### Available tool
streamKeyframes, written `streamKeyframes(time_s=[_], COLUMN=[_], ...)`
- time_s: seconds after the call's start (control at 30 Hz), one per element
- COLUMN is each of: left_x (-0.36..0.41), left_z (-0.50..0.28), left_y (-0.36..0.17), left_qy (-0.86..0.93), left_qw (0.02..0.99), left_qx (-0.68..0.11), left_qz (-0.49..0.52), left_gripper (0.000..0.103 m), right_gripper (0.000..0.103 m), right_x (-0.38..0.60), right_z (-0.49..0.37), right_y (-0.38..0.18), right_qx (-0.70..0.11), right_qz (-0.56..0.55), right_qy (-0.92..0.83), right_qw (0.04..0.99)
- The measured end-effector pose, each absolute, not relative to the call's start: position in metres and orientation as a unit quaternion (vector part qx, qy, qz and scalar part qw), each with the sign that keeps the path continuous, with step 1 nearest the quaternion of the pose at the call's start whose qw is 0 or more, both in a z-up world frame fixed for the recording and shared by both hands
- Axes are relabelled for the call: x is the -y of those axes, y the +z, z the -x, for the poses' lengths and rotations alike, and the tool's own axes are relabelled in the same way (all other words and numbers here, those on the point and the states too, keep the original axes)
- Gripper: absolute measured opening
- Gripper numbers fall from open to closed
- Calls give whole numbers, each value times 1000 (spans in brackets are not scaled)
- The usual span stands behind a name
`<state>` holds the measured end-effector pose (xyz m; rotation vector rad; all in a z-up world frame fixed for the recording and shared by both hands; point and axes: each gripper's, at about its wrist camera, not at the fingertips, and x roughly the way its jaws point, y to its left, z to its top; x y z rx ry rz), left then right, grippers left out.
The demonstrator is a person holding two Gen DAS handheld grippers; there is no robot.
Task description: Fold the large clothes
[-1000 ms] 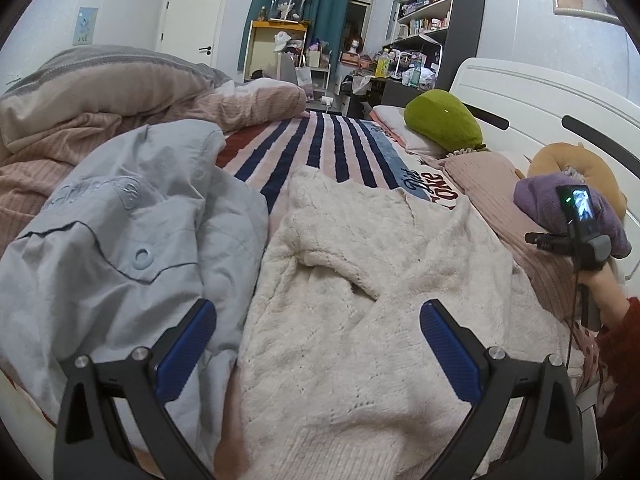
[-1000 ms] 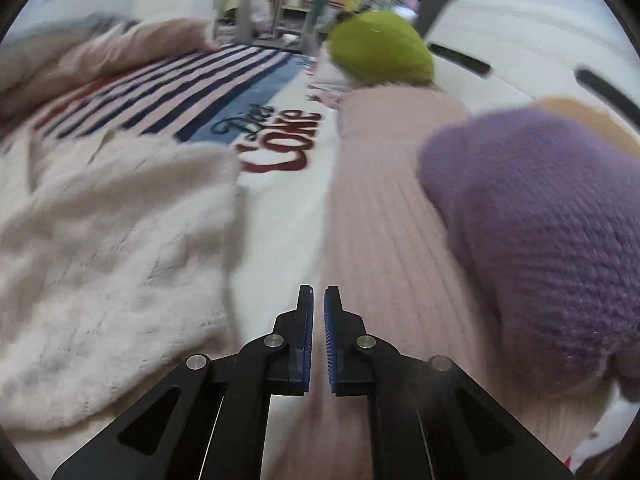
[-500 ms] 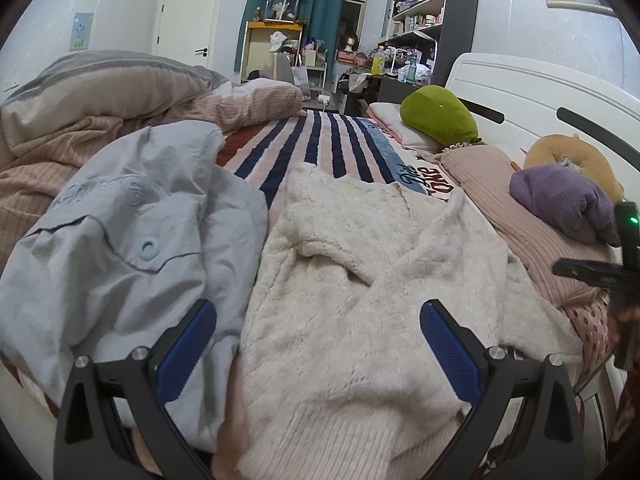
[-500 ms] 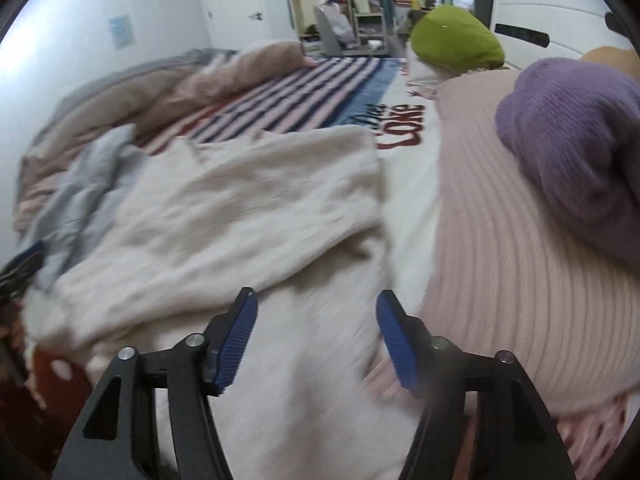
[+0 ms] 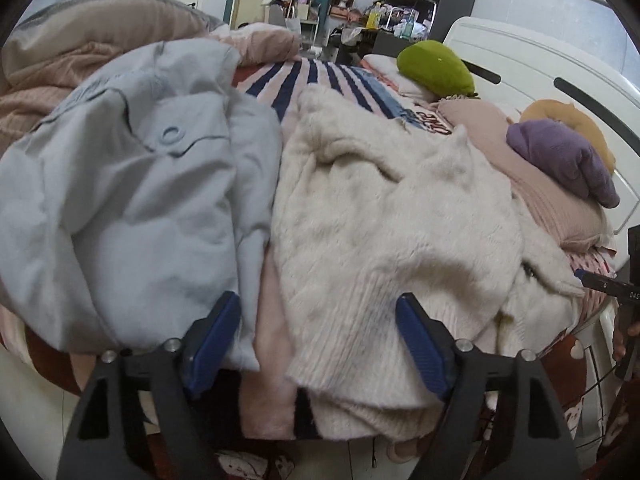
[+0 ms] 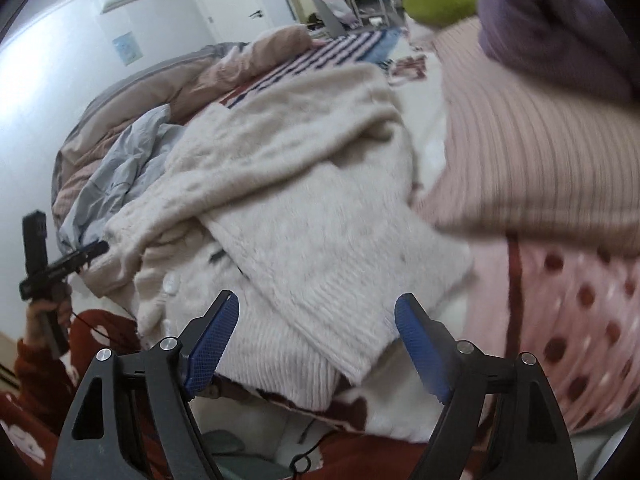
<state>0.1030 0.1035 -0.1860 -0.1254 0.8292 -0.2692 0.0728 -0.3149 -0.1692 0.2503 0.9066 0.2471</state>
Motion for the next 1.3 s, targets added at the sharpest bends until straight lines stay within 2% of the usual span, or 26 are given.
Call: streamKeyframes(time_s=[0.07, 0.17, 0.33, 0.43, 0.57, 0.73, 0.8, 0.97, 1.17, 1.23, 1.27, 1.3], left_x=[-105, -105, -103, -104, -102, -91, -88, -89, -82, -77, -75, -73], left_z=[-99, -90, -91, -97, -102, -106, -108, -105, -112, -117, -119, -121], left_y=[-184, -182, -200, -211, -218, -218, -217, -218, -221, -221, -221, -221], left_qy=[-133, -155, -156, -156, -156, -158, -156, -175, -191, -197, -202, -207], left_qw=[904, 897, 886, 881, 879, 876, 877, 868, 860, 859, 856, 853], left_qx=[-401, -406, -428, -433, -435, -439, -441, -448, -450, -449, -450, -452], left_qz=[63, 80, 87, 110, 122, 119, 115, 127, 144, 146, 153, 160], left_gripper=[70, 51, 52, 64, 66, 66, 65, 53, 52, 44, 35, 27], right_gripper=[78, 78, 78, 80, 80, 80, 76, 77, 77, 70, 52, 28], right_x=[317, 316, 318, 319, 317, 316, 316, 322, 309, 302, 300, 299], right_z=[-70, -66, -65, -68, -71, -75, -73, -65, -70, -75, -79, -82], right_y=[-177, -182, -187, -189, -193, -194, -193, -196, -208, -208, -208, -209], right_qx=[-440, -440, -440, -440, -445, -448, -445, -456, -456, -448, -446, -447], right_qz=[-131, -139, -155, -162, -151, -149, -155, -170, -185, -178, -180, -185], right_qy=[114, 117, 122, 127, 133, 141, 134, 137, 173, 174, 171, 171], right_qw=[881, 879, 876, 874, 873, 870, 872, 863, 853, 859, 860, 858])
